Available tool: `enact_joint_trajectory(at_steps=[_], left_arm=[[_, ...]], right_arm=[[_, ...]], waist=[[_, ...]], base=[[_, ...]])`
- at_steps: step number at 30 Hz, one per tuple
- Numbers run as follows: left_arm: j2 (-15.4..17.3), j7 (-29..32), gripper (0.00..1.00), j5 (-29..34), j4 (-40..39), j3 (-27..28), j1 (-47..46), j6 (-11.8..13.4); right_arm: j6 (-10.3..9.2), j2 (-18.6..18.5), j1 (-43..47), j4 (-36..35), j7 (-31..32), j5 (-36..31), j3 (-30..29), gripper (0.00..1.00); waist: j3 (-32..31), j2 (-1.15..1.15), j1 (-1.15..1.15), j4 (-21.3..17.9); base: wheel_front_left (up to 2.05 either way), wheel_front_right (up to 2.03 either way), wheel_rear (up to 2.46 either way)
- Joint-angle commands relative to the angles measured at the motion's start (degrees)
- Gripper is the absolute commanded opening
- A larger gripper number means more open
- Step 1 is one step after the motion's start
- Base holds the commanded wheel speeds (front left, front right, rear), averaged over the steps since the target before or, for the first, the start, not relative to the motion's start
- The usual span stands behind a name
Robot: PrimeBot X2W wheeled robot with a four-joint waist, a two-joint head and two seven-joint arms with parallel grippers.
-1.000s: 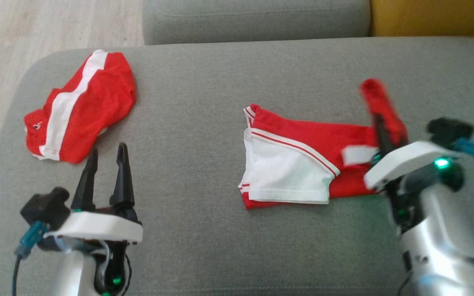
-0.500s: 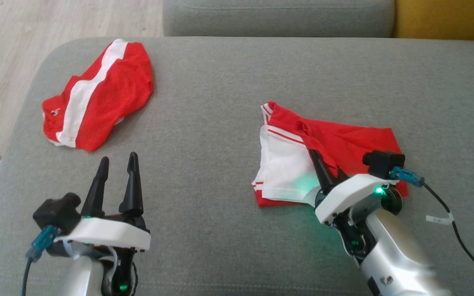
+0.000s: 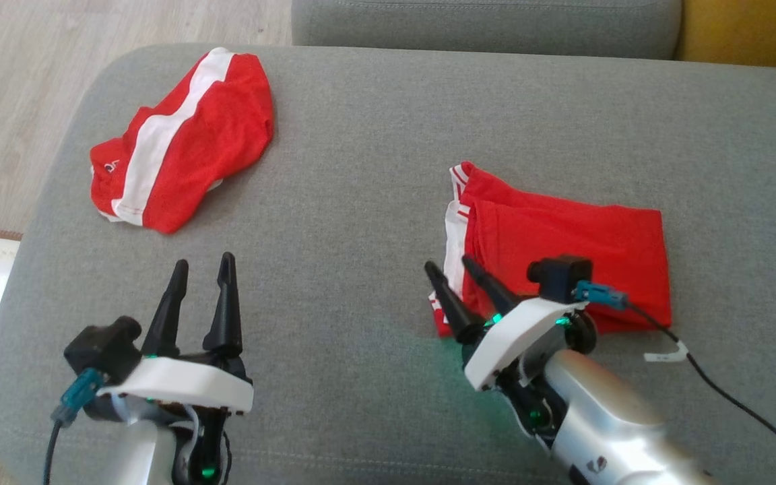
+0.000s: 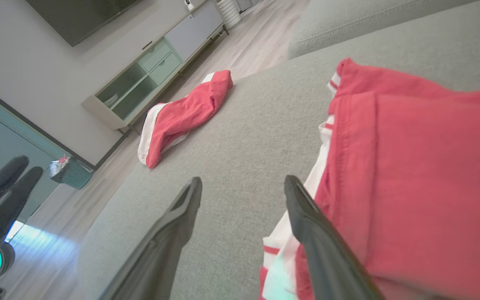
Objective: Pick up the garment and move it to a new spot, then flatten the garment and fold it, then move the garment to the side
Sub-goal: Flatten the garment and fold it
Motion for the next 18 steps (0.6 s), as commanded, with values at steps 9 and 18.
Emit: enact_joint_trajectory(at_steps=[9,18], left_arm=[[0.4,-0.3,1.00,-0.5,-2.3,3.3,-2.5,0.5],[0.4,-0.3,1.00,-0.7,-6.6,3.6,-2.4,0.8]], right_arm=[[-0.04,0.6,-8.1,2.3,-3.9,-0.2,0.7,1.00],[-0.04,-0.8,-10.3,0.9,-4.8,-22.5,-18.2,1.00]], waist=[[-0.8,0.00,0.00,-2.5],[-1.6,0.00,0.00,-6.2]], base=[[0.00,0.00,0.00],[0.00,0.00,0.00]])
